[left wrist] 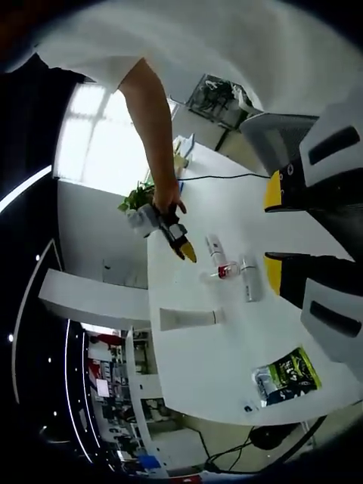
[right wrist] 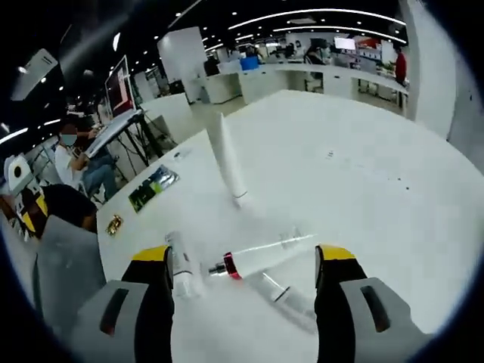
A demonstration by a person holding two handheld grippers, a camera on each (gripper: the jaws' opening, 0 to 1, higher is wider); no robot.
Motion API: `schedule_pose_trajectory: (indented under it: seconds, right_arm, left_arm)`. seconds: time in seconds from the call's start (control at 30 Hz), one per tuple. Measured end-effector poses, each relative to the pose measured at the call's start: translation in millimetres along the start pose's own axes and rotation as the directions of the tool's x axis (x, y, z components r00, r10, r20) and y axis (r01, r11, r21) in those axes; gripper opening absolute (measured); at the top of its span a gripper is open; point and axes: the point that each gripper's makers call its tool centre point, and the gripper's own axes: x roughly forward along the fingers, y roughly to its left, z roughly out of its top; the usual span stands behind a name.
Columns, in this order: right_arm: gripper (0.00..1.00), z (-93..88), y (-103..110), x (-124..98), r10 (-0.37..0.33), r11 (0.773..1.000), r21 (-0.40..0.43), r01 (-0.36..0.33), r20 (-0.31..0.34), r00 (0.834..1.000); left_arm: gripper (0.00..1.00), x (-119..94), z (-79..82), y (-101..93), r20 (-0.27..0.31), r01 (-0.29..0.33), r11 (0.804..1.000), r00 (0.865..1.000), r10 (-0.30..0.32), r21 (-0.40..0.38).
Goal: Arrange the skincare products in the storage area until every visible bottle or jar stands upright without overlapping.
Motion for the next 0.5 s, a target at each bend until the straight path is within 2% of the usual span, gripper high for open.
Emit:
schedule_pose_trajectory:
  seconds: [0.07,0.13,0.17,0.23,0.3,0.33,0.37,0.43,0.5]
  right_arm:
    - [0.76,-8.8,-4.8,4.1,-0.007,0.998,-0.057,0.004,-0.053,0.999]
    - [0.77,-19.5,-11.2,6.7,-0.016,0.986,-0.168,-0.006,-0.133,0.991]
    - [0.77,-20.7,-15.6,7.2,-0.033,0.969,-0.248,-0.008,-0.163,0.986]
    - [0.74,-20.5,-19.4,7.6,-0.056,0.942,-0.334,-0.015,-0.200,0.978]
    - [0.66,-20.6,-18.2,9.3,-0.055,0.902,-0.428,-0.061,-0.254,0.966]
    - [0.64,-19.9,-18.5,10.8,-0.064,0.872,-0.482,-0.081,-0.275,0.959]
    - [0.65,-18.8,-17.6,14.3,-0.078,0.823,-0.558,-0.107,-0.297,0.952]
    - [0.67,-21.1,-9.9,19.9,-0.066,0.767,-0.618,-0.173,-0.344,0.937]
    - [0.70,-23.2,-4.4,27.0,-0.084,0.678,-0.697,-0.232,-0.388,0.918]
  left_arm:
    - [0.22,-1.2,-1.1,1.1,-0.002,-0.006,1.000,1.000,0.006,-0.007]
    - [0.22,-2.9,-2.4,1.6,-0.004,-0.011,1.000,1.000,0.011,-0.004]
    - [0.22,-3.4,-3.2,1.9,-0.004,-0.014,1.000,1.000,0.014,-0.007]
    - [0.22,-3.3,-6.2,2.6,-0.007,-0.021,1.000,1.000,0.021,-0.019]
    - [0.22,-2.5,-9.7,3.1,-0.017,-0.028,0.999,0.999,0.028,-0.026]
    - [0.22,-1.7,-9.7,1.8,-0.019,-0.029,0.999,0.999,0.028,-0.026]
    - [0.22,-1.2,-9.4,0.9,-0.019,-0.028,0.999,0.999,0.028,-0.026]
    - [0.22,0.6,-7.2,-2.0,-0.023,-0.029,0.999,0.999,0.028,-0.021]
    - [0.22,1.3,-6.8,-1.3,-0.028,-0.033,0.999,0.999,0.032,-0.015]
